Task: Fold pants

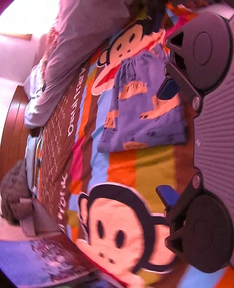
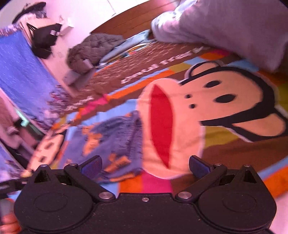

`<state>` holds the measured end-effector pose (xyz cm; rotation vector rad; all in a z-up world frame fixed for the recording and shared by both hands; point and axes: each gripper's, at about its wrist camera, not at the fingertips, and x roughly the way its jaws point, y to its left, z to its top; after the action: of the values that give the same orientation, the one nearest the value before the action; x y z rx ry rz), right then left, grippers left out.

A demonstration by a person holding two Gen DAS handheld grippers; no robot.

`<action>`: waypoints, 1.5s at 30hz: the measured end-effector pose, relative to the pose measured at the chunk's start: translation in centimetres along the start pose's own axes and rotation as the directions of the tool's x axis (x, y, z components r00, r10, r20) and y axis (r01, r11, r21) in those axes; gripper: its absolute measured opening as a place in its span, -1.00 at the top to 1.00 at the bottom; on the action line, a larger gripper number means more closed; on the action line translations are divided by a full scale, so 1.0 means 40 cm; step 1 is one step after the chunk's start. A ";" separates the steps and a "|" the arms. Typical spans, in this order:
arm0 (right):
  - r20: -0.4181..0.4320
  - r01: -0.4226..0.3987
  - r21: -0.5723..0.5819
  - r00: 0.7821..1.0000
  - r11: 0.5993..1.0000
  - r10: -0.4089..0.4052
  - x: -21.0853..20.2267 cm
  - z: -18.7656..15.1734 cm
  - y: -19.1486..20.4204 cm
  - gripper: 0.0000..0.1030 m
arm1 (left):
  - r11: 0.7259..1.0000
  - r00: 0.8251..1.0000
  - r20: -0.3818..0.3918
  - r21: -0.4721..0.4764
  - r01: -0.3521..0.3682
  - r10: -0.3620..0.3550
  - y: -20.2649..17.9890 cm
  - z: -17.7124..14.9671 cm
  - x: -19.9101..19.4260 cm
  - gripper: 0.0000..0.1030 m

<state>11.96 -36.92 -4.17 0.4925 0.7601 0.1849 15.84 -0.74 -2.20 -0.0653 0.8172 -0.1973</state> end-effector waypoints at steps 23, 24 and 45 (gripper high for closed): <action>-0.197 -0.563 0.109 0.796 0.819 0.573 0.342 0.172 -0.063 -0.98 | 0.865 0.905 -0.027 -0.309 0.396 -0.424 0.100 0.006 0.168 -0.98; -0.190 -0.562 0.116 0.796 0.819 0.574 0.340 0.174 -0.067 -0.98 | 0.865 0.905 -0.029 -0.307 0.396 -0.424 0.099 0.006 0.167 -0.97; -0.192 -0.425 0.002 0.888 0.905 0.417 0.340 0.145 -0.028 -0.83 | 0.950 0.954 -0.112 -0.178 0.257 -0.279 0.046 0.009 0.157 -0.55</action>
<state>25.70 -35.43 -9.47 0.6049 0.8251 0.6610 20.57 -0.19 -6.70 -0.3202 0.9588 -0.3968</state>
